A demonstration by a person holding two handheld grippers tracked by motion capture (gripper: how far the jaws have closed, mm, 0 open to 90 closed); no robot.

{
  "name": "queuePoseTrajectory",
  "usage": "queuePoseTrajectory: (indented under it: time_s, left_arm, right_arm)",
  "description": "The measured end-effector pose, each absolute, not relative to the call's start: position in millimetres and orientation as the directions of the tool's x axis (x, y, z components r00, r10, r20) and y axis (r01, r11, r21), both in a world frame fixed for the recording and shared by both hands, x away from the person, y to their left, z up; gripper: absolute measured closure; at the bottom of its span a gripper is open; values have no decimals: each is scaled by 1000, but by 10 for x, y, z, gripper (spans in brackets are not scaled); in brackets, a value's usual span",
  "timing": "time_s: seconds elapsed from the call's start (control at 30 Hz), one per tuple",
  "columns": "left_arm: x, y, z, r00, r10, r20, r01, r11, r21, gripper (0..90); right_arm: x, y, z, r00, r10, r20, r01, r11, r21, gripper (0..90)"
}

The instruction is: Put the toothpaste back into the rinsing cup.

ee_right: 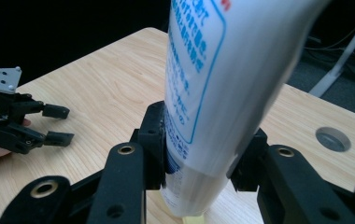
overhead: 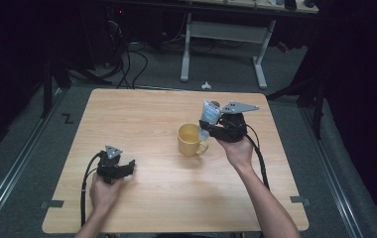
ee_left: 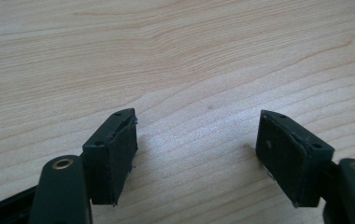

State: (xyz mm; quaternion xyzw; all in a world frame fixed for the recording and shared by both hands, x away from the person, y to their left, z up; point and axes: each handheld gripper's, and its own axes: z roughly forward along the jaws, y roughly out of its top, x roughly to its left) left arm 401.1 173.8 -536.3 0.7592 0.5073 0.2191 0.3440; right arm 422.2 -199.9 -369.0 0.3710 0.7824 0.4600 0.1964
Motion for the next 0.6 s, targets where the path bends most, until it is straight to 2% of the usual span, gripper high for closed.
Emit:
queuePoseTrajectory:
  time_s: [0.6]
  left_arm:
    - [4016,1739,-5363,384,923,-17,620,-244,746,311]
  right_arm:
    - [4387,-1792,-3713,-657,753,38,389,295,873,636]
